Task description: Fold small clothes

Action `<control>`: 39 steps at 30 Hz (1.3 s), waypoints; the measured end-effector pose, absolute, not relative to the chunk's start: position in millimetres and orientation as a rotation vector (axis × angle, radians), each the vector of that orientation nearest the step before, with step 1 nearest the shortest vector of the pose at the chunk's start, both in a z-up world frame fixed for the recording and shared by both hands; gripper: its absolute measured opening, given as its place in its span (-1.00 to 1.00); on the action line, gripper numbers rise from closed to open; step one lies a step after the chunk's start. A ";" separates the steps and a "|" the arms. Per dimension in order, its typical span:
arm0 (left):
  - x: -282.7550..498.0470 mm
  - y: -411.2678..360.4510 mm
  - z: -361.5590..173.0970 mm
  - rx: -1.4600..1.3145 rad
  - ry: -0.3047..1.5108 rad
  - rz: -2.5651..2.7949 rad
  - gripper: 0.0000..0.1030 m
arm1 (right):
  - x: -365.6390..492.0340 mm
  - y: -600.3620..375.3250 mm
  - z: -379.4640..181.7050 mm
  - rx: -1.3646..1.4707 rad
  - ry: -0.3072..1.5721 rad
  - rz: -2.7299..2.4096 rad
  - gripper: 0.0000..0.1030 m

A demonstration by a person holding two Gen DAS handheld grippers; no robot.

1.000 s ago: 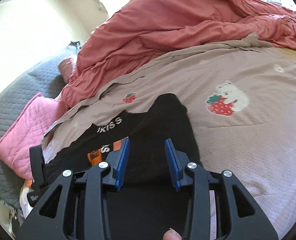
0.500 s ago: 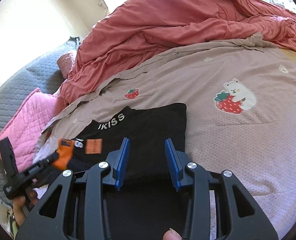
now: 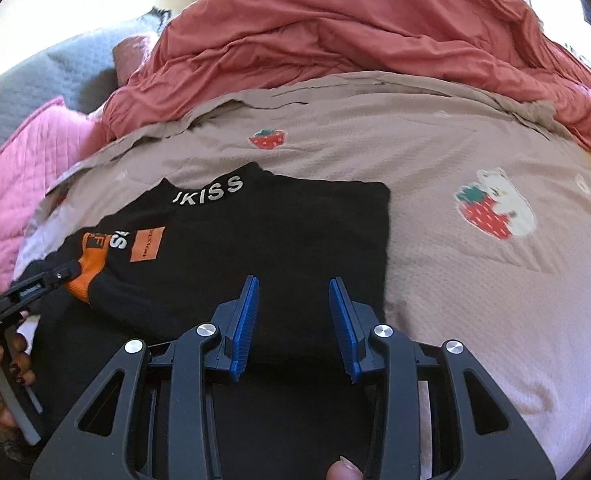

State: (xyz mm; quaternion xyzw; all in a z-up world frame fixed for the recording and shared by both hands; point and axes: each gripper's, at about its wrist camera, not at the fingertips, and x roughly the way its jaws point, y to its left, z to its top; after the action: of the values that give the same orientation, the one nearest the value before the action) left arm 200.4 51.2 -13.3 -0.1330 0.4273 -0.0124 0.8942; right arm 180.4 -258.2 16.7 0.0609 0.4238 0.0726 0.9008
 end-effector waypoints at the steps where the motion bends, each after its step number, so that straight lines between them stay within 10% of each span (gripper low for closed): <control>1: 200.1 52.3 -13.5 -0.279 0.886 -0.025 -0.98 | 183.9 -257.2 13.0 0.115 0.888 0.143 -0.30; 9: 200.6 64.6 -15.6 -0.262 0.897 0.050 -0.98 | 194.9 -266.2 -20.3 0.051 0.979 0.049 -0.40; 23: 182.8 37.5 14.4 -0.216 0.770 -0.029 -0.92 | 184.7 -317.7 24.5 0.221 0.853 0.025 0.04; 39: 201.5 8.4 -28.6 -0.087 0.933 -0.100 -0.37 | 255.0 -256.0 -9.5 0.026 0.963 0.105 0.16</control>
State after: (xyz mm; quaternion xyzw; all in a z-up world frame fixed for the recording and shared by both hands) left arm 201.5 8.4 -28.6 -0.0421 0.4494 -0.0483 0.8910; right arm 255.0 -256.0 -9.5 0.0127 0.4629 0.0503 0.8849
